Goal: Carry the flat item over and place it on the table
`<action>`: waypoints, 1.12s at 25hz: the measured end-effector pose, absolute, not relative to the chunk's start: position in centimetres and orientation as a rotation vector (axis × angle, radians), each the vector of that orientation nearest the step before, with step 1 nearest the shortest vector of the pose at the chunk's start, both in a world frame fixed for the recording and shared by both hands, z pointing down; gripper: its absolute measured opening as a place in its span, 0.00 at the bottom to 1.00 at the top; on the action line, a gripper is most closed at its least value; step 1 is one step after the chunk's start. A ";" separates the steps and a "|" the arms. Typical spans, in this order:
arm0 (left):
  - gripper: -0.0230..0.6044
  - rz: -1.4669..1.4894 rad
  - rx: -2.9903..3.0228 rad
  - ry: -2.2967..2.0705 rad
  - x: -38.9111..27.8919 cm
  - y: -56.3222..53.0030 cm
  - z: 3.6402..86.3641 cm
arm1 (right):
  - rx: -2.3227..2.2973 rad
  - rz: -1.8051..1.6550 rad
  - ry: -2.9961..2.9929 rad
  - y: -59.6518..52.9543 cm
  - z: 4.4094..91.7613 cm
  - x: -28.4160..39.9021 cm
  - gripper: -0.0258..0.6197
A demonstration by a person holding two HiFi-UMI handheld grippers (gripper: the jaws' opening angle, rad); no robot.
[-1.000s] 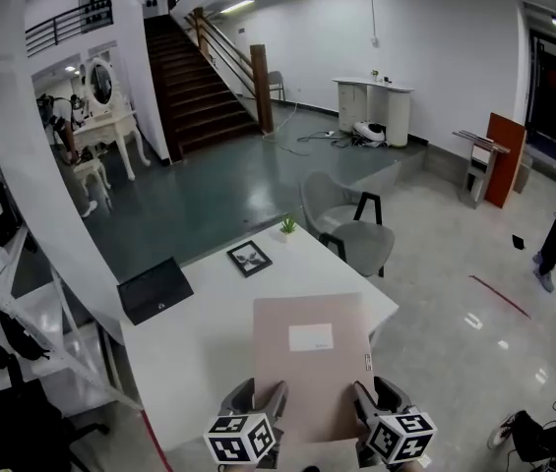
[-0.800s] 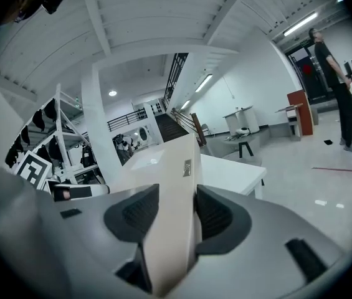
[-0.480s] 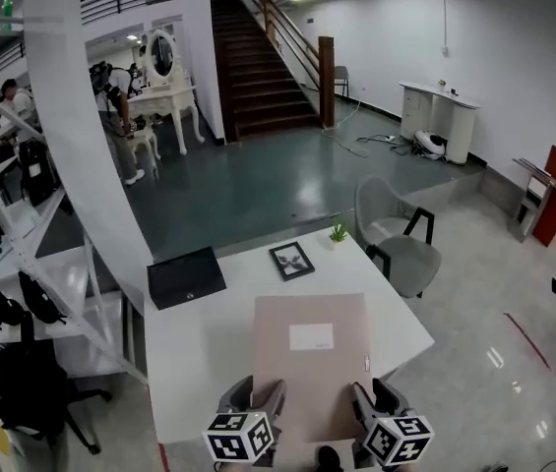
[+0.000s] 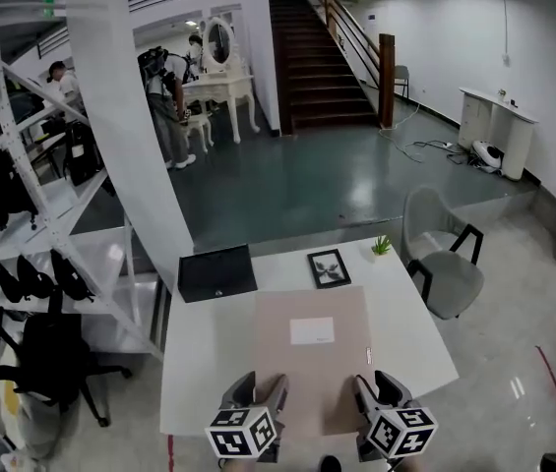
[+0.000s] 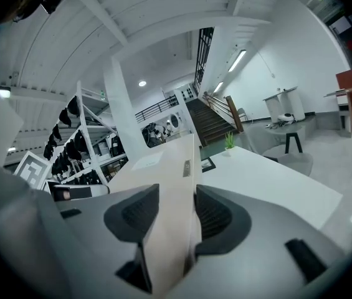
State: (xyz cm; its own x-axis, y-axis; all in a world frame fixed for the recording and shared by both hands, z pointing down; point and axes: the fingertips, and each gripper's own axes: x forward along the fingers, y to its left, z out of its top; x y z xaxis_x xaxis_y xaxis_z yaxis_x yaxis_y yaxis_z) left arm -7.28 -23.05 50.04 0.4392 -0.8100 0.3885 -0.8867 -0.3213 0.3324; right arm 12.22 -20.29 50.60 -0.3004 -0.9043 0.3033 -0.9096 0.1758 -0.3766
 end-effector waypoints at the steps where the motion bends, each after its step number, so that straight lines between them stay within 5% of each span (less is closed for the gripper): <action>1: 0.45 0.202 2.187 -1.441 -7.4 -23.2 50.0 | 1.831 0.784 -2.414 -20.8 50.6 12.2 0.32; 28: 0.45 0.268 1.973 -1.561 -8.8 -29.2 55.7 | 1.595 0.910 -2.400 -29.5 56.3 10.9 0.31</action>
